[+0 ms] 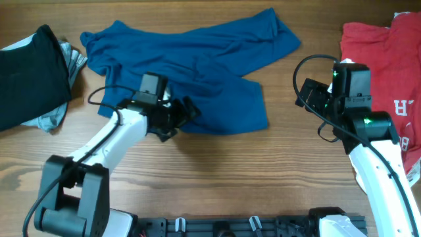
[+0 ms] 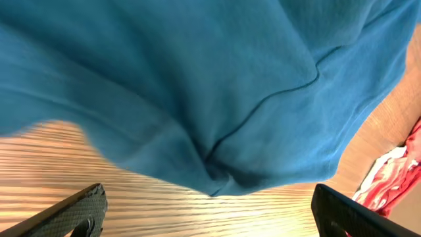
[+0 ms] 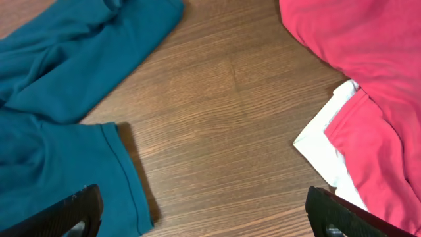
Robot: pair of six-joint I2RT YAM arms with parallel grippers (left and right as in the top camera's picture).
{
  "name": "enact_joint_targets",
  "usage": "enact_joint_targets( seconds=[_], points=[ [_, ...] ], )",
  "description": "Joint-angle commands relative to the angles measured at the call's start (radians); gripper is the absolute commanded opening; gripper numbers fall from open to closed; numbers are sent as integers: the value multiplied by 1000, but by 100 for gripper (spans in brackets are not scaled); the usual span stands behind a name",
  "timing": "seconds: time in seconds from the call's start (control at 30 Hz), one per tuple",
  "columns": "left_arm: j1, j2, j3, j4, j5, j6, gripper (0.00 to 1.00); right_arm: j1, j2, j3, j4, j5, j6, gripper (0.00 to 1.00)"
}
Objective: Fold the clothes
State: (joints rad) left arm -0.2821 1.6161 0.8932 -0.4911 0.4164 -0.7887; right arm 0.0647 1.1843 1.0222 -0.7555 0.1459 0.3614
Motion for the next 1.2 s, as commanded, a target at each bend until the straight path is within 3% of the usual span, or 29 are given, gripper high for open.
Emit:
enact_joint_targets(
  seconds=[0.0,0.13,0.27,0.33,0.37,0.57,0.77,0.87,0.93,1.1,1.17],
  points=[
    [-86,48,-16,59,-18,-122,100,-2,-10,18,3,-12,8,100],
    [-165,114,-16,87,-29,-277,100,-2,-10,18,2,-12,8,100],
    [-198,167,-16,174,-37,-353,99,-2,-10,18,2,-12,8,99],
    [-201,175,-16,216,-36,-354,82,-2,-10,18,2,-12,7,99],
    [-200,174,-16,218,-36,-353,61,-2,-10,18,2,-12,6,100],
    [-192,174,-16,121,-95,-352,5,-2,-10,18,4,-11,6,99],
    [-56,106,-16,-108,-168,-237,4,-2,-8,17,-1,-11,-2,95],
    [112,-30,-16,-292,-259,-148,4,-2,25,17,-2,-15,-22,92],
    [298,-196,-16,-394,-349,-80,4,-2,86,17,8,-85,-82,90],
    [583,-396,-16,-488,-351,-43,4,-1,278,17,70,-232,-160,89],
    [616,-406,-16,-505,-343,-43,4,1,330,17,117,-237,-149,86]
  ],
)
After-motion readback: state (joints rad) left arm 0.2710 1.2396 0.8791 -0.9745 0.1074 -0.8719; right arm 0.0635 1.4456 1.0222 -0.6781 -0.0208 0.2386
